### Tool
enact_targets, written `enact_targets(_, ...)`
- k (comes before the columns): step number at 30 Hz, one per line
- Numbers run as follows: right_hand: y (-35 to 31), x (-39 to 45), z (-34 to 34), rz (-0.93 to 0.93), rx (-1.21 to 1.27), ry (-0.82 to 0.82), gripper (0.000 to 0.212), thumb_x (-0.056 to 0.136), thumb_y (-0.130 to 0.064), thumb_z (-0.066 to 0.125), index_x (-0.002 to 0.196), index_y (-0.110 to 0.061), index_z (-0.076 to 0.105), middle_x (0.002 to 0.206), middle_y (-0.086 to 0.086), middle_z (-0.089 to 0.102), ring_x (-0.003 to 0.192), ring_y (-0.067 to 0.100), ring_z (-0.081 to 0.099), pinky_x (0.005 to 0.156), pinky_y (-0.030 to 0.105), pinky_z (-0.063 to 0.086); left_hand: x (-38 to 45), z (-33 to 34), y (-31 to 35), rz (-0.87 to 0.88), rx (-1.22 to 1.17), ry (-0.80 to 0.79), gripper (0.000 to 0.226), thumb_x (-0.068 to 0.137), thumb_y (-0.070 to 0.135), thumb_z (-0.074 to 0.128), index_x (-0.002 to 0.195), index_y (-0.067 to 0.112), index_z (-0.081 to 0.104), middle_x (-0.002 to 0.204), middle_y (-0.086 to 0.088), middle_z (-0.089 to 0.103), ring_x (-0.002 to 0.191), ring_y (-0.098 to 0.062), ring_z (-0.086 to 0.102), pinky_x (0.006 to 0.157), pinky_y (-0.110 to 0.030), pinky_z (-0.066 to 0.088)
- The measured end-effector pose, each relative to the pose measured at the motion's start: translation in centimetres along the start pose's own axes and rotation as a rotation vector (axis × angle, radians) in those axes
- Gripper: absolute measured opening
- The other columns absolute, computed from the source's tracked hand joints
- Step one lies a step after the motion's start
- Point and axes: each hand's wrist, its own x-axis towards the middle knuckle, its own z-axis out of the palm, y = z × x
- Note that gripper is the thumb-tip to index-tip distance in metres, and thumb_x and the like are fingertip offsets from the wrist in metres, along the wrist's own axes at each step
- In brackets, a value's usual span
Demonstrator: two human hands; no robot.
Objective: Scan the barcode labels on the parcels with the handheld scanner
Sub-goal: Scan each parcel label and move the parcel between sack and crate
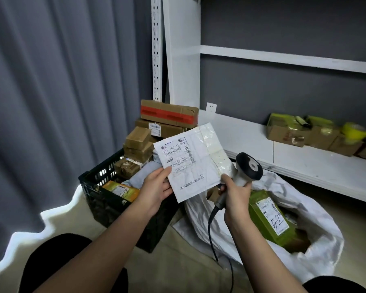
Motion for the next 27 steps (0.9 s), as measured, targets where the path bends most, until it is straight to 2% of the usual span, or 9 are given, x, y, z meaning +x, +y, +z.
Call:
enact_targets(5,0.3,-0.5,-0.9,-0.046,0.001,-0.015,0.033,0.090,-0.001,0.060,0.112,-0.017,0.041,0.060,0.005,0.048,0.037,0.008,0.047,0.040,0.022,0.038,0.3,0.0,0.7,0.038,0.122,0.049,0.014,0.099,0.013,0.049,0.107,0.017,0.061,0.099,0.000,0.070,0.086,-0.012,0.067,0.072,-0.024,0.056)
enact_targets(8,0.7,-0.5,-1.6,-0.139,-0.054,-0.040,0.031,0.088,-0.012,0.064,0.113,-0.015,0.047,0.068,0.007,0.054,0.053,0.016,0.053,0.046,0.024,0.039,1.1,-0.3,1.4,0.080,0.195,0.112,0.014,0.099,0.011,0.049,0.103,0.017,0.061,0.096,0.001,0.068,0.084,-0.012,0.066,0.066,-0.025,0.055)
enact_targets(10,0.6,-0.6,-1.8,-0.171,-0.111,-0.104,0.032,0.084,-0.021,0.067,0.112,-0.017,0.053,0.081,0.009,0.055,0.063,0.019,0.050,0.052,0.026,0.038,1.7,-0.6,1.8,0.086,0.249,0.135,0.017,0.098,0.010,0.050,0.093,0.019,0.062,0.098,-0.004,0.068,0.082,-0.015,0.066,0.074,-0.032,0.055)
enact_targets(13,0.2,-0.9,-1.5,-0.272,-0.168,-0.183,0.026,0.080,-0.021,0.067,0.104,-0.015,0.058,0.077,0.005,0.054,0.059,0.014,0.047,0.053,0.030,0.039,2.6,-1.0,2.5,0.096,0.293,0.175,0.019,0.098,0.011,0.051,0.087,0.023,0.063,0.099,-0.005,0.069,0.089,-0.023,0.067,0.088,-0.046,0.053)
enact_targets(16,-0.9,-1.5,-1.1,-0.345,-0.121,-0.148,0.019,0.084,-0.016,0.067,0.100,-0.017,0.055,0.072,0.000,0.056,0.058,0.011,0.049,0.054,0.025,0.041,3.2,-1.3,2.9,0.109,0.301,0.239,0.020,0.097,0.012,0.051,0.086,0.024,0.062,0.091,0.002,0.068,0.089,-0.022,0.067,0.089,-0.047,0.054)
enact_targets(18,-1.8,-1.7,-1.0,-0.310,-0.125,-0.184,0.012,0.091,-0.008,0.061,0.091,-0.015,0.051,0.059,0.000,0.051,0.046,0.009,0.045,0.046,0.022,0.038,3.4,-1.4,3.0,0.113,0.319,0.247,0.015,0.098,0.012,0.050,0.094,0.019,0.063,0.090,0.002,0.067,0.083,-0.018,0.066,0.085,-0.046,0.055)
enact_targets(21,-2.4,-2.0,-0.6,-0.165,-0.173,-0.399,0.015,0.089,-0.018,0.064,0.089,-0.014,0.050,0.054,0.001,0.045,0.040,0.013,0.037,0.043,0.024,0.029,3.8,-1.6,2.8,0.114,0.339,0.260,0.012,0.098,0.011,0.050,0.100,0.012,0.062,0.094,-0.001,0.067,0.088,-0.020,0.066,0.089,-0.046,0.054)
enact_targets(24,-2.4,-2.4,-0.1,-0.052,-0.169,-0.579,0.029,0.076,-0.031,0.068,0.090,-0.013,0.050,0.054,0.003,0.044,0.040,0.015,0.033,0.043,0.024,0.029,4.1,-1.6,2.4,0.101,0.352,0.271,0.014,0.096,0.008,0.051,0.089,0.013,0.063,0.096,-0.003,0.067,0.097,-0.025,0.066,0.093,-0.047,0.052)
enact_targets(27,-2.4,-3.0,0.3,-0.015,-0.177,-0.672,0.026,0.080,-0.029,0.064,0.086,-0.010,0.048,0.055,0.005,0.042,0.041,0.016,0.031,0.044,0.025,0.028,4.3,-1.6,2.0,0.094,0.336,0.289,0.017,0.095,0.007,0.052,0.082,0.014,0.060,0.097,-0.008,0.068,0.097,-0.028,0.065,0.091,-0.046,0.052)
